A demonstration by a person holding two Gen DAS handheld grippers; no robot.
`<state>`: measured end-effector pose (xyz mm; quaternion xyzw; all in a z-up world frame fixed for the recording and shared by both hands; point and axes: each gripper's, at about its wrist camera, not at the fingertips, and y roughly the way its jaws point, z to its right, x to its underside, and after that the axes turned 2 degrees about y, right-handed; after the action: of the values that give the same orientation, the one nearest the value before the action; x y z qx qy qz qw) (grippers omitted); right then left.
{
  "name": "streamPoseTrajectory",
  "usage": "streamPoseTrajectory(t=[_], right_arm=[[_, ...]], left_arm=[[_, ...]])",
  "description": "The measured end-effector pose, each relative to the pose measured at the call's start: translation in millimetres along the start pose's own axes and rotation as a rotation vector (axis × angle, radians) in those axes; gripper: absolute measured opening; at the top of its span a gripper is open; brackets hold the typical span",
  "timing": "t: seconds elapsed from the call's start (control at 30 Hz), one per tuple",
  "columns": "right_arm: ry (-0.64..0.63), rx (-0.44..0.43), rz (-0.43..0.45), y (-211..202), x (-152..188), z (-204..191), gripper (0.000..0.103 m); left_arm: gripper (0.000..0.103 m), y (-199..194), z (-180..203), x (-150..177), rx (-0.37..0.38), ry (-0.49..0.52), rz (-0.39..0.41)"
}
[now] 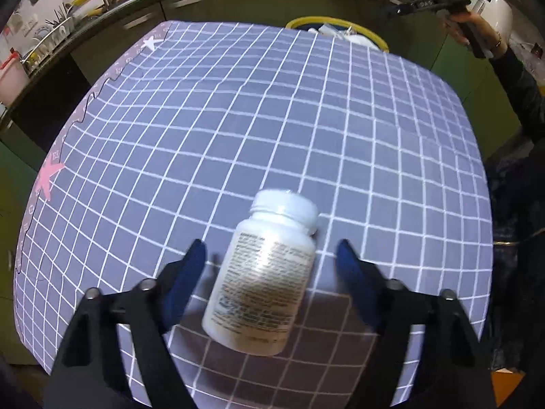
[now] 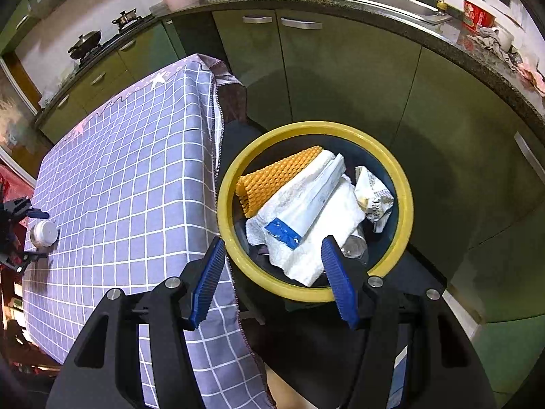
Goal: Collect trash
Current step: 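Grasp the white pill bottle with the left gripper and lift it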
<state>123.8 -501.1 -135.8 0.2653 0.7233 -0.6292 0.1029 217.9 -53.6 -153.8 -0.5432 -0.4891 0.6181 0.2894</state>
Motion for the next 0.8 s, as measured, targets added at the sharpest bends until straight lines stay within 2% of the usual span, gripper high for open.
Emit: streamPoseTrajectory(t=[0.07, 0.27, 0.8], right_arm=[[-0.004, -0.002, -0.005, 2, -1, -2, 0.059], [-0.007, -0.018, -0.016, 5, -2, -6, 0.059], [0.003, -0.061, 0.022, -6, 7, 2, 0.059]], left_arm=[[0.053, 4, -2, 2, 0.005, 0.014, -0.012], [0.050, 5, 1, 4, -0.005, 0.047, 0.001], [0.045, -22, 21, 0, -0.057, -0.019, 0.046]])
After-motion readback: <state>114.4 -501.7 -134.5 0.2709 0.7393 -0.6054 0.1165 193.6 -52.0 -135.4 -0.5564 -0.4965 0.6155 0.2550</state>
